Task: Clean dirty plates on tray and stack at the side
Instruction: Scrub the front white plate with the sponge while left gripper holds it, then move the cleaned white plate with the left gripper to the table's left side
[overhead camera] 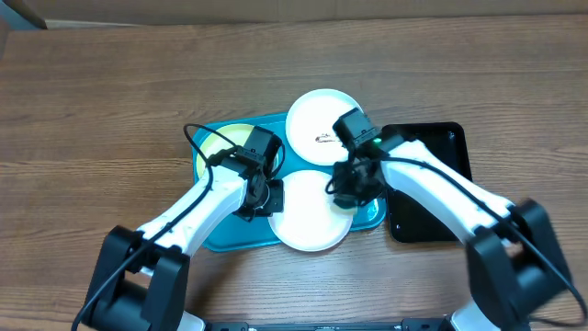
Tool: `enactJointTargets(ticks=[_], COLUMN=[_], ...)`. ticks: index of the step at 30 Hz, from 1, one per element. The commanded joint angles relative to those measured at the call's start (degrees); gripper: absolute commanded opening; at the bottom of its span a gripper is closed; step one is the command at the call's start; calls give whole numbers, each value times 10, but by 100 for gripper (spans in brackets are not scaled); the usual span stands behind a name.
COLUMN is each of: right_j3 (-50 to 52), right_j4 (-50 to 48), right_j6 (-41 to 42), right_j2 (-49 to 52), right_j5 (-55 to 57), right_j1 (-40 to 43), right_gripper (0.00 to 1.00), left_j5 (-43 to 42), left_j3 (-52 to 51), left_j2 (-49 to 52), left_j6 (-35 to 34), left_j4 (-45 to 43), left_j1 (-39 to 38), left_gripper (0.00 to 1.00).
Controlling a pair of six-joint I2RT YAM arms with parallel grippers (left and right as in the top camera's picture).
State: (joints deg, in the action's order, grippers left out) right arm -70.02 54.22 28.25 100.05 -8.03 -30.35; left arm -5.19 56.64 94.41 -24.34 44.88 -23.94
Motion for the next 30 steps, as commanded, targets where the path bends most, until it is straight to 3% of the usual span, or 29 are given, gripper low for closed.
enactJointTargets(ticks=[1,6,14,21,30], right_j3=[-9,-9,-7,23,80], right_j4=[-1,15,57,37,-43], right_j6=[-13,-13,-46,-120,-120], right_j2=[-72,-120,-115,-111,-110], right_j5=[20,21,66,65,70], right_j1=[18,78,201,229,229], right_gripper=[4,4,4,4,4], left_j5=[59,124,222,423,658], left_j3=[19,20,45,69,69], left_j2=[-43,-81,-130,-136,-121], left_j6=[-10,-10,-10,7,73], left_j4=[3,20,49,46,2], left_j1=[3,2,-10,-99,-223], left_gripper=[4,4,4,4,4])
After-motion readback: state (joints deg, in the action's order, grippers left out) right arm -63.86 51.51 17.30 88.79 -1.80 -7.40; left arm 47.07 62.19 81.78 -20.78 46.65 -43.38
